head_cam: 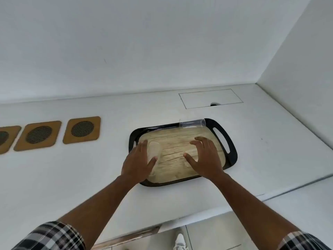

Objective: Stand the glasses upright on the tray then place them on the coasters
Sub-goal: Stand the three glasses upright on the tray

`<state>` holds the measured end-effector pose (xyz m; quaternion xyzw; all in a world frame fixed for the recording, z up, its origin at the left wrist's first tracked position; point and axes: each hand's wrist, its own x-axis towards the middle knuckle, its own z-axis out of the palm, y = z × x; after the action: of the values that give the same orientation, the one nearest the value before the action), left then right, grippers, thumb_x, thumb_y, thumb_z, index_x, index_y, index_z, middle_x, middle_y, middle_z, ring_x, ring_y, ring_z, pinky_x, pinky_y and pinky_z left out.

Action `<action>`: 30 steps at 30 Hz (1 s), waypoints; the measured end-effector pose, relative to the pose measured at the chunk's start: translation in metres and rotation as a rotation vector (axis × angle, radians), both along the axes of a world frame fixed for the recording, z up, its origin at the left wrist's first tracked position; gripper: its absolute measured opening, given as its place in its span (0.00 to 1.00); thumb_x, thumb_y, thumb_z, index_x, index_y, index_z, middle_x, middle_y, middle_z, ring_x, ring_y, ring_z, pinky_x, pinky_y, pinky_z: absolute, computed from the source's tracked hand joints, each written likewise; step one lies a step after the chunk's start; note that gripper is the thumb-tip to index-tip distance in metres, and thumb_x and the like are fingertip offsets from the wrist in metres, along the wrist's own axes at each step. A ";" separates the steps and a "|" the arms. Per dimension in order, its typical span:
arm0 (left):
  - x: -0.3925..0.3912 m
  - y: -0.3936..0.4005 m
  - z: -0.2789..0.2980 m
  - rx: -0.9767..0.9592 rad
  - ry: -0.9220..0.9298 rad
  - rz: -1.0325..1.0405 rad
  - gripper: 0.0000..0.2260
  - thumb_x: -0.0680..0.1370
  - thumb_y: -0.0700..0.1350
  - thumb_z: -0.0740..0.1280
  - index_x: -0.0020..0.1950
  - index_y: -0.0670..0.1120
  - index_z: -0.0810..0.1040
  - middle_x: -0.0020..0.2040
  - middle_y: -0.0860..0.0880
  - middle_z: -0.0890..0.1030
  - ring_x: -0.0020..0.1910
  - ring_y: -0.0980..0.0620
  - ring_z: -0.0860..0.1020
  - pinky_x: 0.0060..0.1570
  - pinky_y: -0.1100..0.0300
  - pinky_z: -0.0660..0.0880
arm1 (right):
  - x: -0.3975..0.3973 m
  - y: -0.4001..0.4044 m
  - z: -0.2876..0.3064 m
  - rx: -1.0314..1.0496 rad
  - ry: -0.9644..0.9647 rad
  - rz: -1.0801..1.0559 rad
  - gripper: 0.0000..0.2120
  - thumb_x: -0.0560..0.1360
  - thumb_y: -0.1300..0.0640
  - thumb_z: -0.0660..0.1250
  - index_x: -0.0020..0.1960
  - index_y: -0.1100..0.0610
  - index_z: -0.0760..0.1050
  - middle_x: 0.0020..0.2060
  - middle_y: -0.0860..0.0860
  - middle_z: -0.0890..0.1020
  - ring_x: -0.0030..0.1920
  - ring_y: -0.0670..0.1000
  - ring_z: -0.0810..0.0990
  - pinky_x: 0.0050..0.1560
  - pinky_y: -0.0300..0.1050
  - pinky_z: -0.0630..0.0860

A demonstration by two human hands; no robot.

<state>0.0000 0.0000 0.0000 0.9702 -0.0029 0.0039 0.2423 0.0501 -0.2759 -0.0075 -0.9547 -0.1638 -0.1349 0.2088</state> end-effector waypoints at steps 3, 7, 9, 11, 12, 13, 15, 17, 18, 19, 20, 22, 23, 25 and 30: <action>0.008 -0.016 -0.002 -0.038 -0.002 0.056 0.36 0.80 0.61 0.62 0.80 0.43 0.54 0.79 0.44 0.64 0.77 0.44 0.64 0.70 0.48 0.67 | 0.014 -0.022 0.003 -0.048 -0.009 0.057 0.31 0.72 0.28 0.66 0.64 0.50 0.76 0.64 0.50 0.77 0.67 0.53 0.74 0.70 0.56 0.71; 0.013 -0.028 -0.004 -0.040 0.058 0.136 0.37 0.79 0.62 0.63 0.80 0.44 0.52 0.78 0.44 0.63 0.76 0.44 0.64 0.65 0.46 0.71 | 0.032 -0.046 -0.001 0.016 0.172 0.165 0.40 0.66 0.21 0.66 0.66 0.47 0.75 0.65 0.46 0.76 0.68 0.50 0.73 0.66 0.51 0.74; 0.012 -0.031 -0.005 -0.044 0.105 0.178 0.38 0.79 0.63 0.62 0.80 0.45 0.51 0.78 0.45 0.63 0.75 0.43 0.65 0.63 0.44 0.72 | 0.037 -0.055 -0.004 0.077 0.249 0.208 0.40 0.63 0.22 0.69 0.67 0.46 0.74 0.65 0.43 0.75 0.68 0.48 0.71 0.63 0.48 0.75; 0.010 -0.033 -0.007 -0.042 0.150 0.202 0.39 0.78 0.64 0.63 0.80 0.46 0.50 0.78 0.44 0.64 0.74 0.42 0.66 0.63 0.42 0.72 | 0.039 -0.060 -0.008 0.115 0.295 0.231 0.40 0.62 0.24 0.73 0.67 0.45 0.74 0.65 0.41 0.73 0.67 0.45 0.71 0.61 0.45 0.75; 0.010 -0.033 -0.008 -0.040 0.173 0.207 0.40 0.78 0.64 0.63 0.80 0.47 0.49 0.77 0.44 0.64 0.74 0.42 0.66 0.63 0.42 0.72 | 0.040 -0.062 -0.011 0.130 0.318 0.242 0.40 0.61 0.25 0.74 0.67 0.45 0.74 0.65 0.40 0.73 0.67 0.44 0.71 0.61 0.45 0.75; 0.011 -0.033 -0.009 -0.030 0.193 0.210 0.41 0.77 0.64 0.64 0.80 0.47 0.49 0.77 0.43 0.64 0.74 0.42 0.67 0.63 0.42 0.72 | 0.040 -0.064 -0.014 0.144 0.342 0.251 0.41 0.61 0.26 0.76 0.67 0.45 0.74 0.64 0.39 0.72 0.66 0.43 0.72 0.60 0.45 0.75; 0.013 -0.031 -0.008 -0.013 0.225 0.221 0.42 0.77 0.64 0.64 0.81 0.47 0.48 0.77 0.43 0.66 0.72 0.42 0.69 0.63 0.42 0.73 | 0.040 -0.069 -0.020 0.177 0.387 0.272 0.42 0.59 0.26 0.76 0.67 0.44 0.73 0.64 0.39 0.72 0.65 0.43 0.73 0.59 0.44 0.76; 0.014 -0.029 -0.009 -0.016 0.243 0.230 0.42 0.77 0.64 0.65 0.81 0.47 0.47 0.76 0.43 0.68 0.70 0.42 0.72 0.61 0.44 0.74 | 0.040 -0.074 -0.023 0.222 0.416 0.290 0.43 0.59 0.25 0.76 0.68 0.42 0.72 0.64 0.38 0.72 0.65 0.40 0.73 0.59 0.41 0.77; 0.015 -0.029 -0.010 -0.017 0.250 0.229 0.43 0.76 0.64 0.66 0.81 0.47 0.48 0.75 0.44 0.69 0.69 0.43 0.73 0.60 0.44 0.75 | 0.041 -0.077 -0.024 0.237 0.428 0.297 0.43 0.59 0.25 0.77 0.69 0.41 0.71 0.64 0.39 0.72 0.65 0.40 0.74 0.59 0.39 0.76; 0.015 -0.028 -0.010 -0.016 0.258 0.226 0.43 0.76 0.65 0.66 0.80 0.47 0.48 0.74 0.44 0.70 0.68 0.43 0.74 0.59 0.44 0.75 | 0.042 -0.079 -0.025 0.250 0.440 0.304 0.44 0.59 0.26 0.77 0.69 0.42 0.71 0.64 0.39 0.72 0.65 0.39 0.74 0.59 0.38 0.76; 0.015 -0.027 -0.011 -0.013 0.271 0.226 0.44 0.75 0.66 0.66 0.80 0.47 0.49 0.73 0.45 0.72 0.67 0.44 0.75 0.59 0.44 0.76 | 0.042 -0.080 -0.026 0.259 0.453 0.306 0.44 0.59 0.27 0.78 0.70 0.42 0.71 0.64 0.39 0.72 0.65 0.38 0.73 0.60 0.38 0.76; 0.017 -0.025 -0.012 -0.005 0.291 0.232 0.45 0.72 0.68 0.67 0.79 0.47 0.52 0.69 0.46 0.75 0.64 0.44 0.77 0.57 0.44 0.77 | 0.041 -0.083 -0.031 0.267 0.456 0.298 0.44 0.60 0.31 0.79 0.71 0.43 0.70 0.64 0.40 0.73 0.65 0.38 0.73 0.62 0.39 0.75; 0.017 -0.024 -0.012 -0.008 0.295 0.235 0.45 0.71 0.69 0.67 0.78 0.48 0.53 0.67 0.46 0.76 0.62 0.45 0.78 0.56 0.45 0.77 | 0.040 -0.084 -0.034 0.274 0.447 0.290 0.43 0.61 0.33 0.80 0.72 0.44 0.70 0.65 0.40 0.74 0.65 0.38 0.74 0.63 0.41 0.76; 0.018 -0.024 -0.012 -0.027 0.302 0.240 0.45 0.69 0.70 0.67 0.77 0.48 0.57 0.63 0.48 0.78 0.59 0.45 0.79 0.55 0.45 0.78 | 0.038 -0.085 -0.039 0.291 0.430 0.273 0.41 0.63 0.38 0.81 0.72 0.44 0.70 0.65 0.39 0.75 0.65 0.40 0.75 0.64 0.43 0.77; 0.022 -0.025 -0.011 -0.102 0.333 0.280 0.45 0.67 0.67 0.72 0.76 0.48 0.59 0.63 0.47 0.78 0.60 0.45 0.78 0.57 0.46 0.77 | 0.039 -0.085 -0.038 0.322 0.429 0.235 0.40 0.61 0.38 0.82 0.69 0.45 0.72 0.63 0.41 0.78 0.64 0.42 0.78 0.64 0.46 0.78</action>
<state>0.0221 -0.0250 -0.0112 0.9348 0.1718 -0.1226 0.2855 0.0890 -0.3608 -0.0453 -0.8904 -0.2018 0.0709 0.4018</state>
